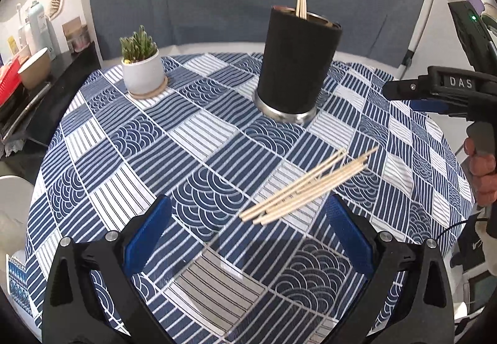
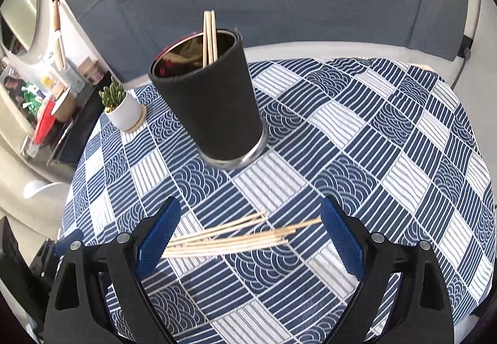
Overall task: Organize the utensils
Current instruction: 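Raise the left tool and move it back toward the loose wooden sticks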
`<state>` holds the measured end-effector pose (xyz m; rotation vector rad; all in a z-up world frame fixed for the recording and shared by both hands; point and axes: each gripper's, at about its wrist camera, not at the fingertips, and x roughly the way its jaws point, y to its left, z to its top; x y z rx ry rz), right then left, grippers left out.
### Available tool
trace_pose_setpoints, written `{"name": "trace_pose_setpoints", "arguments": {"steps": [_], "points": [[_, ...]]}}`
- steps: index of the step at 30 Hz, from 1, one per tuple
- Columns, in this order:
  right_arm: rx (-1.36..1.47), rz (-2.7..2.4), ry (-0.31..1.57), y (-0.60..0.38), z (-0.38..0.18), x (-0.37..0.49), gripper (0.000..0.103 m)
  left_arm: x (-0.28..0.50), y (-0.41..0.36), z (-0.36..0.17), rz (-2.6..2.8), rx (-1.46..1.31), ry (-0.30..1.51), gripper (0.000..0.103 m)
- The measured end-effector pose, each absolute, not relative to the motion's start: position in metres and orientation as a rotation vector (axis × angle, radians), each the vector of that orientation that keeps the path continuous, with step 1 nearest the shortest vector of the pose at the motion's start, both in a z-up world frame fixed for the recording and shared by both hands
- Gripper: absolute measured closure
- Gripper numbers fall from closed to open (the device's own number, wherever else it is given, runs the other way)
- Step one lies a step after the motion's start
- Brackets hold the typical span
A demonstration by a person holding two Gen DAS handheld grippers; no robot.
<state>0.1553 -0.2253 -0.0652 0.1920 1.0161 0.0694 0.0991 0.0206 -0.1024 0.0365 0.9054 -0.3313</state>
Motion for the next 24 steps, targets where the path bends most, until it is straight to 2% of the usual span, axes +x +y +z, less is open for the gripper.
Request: {"name": "trace_pose_setpoints", "arguments": {"steps": [15,24], "points": [[0.196,-0.206,1.132,-0.22,-0.103,0.125,0.016,0.172,0.016,-0.134,-0.585,0.169,1.016,0.006],[0.292,-0.367,1.202,-0.206,-0.138,0.109,0.016,0.208,-0.006,-0.159,-0.767,0.293,1.097,0.006]]}}
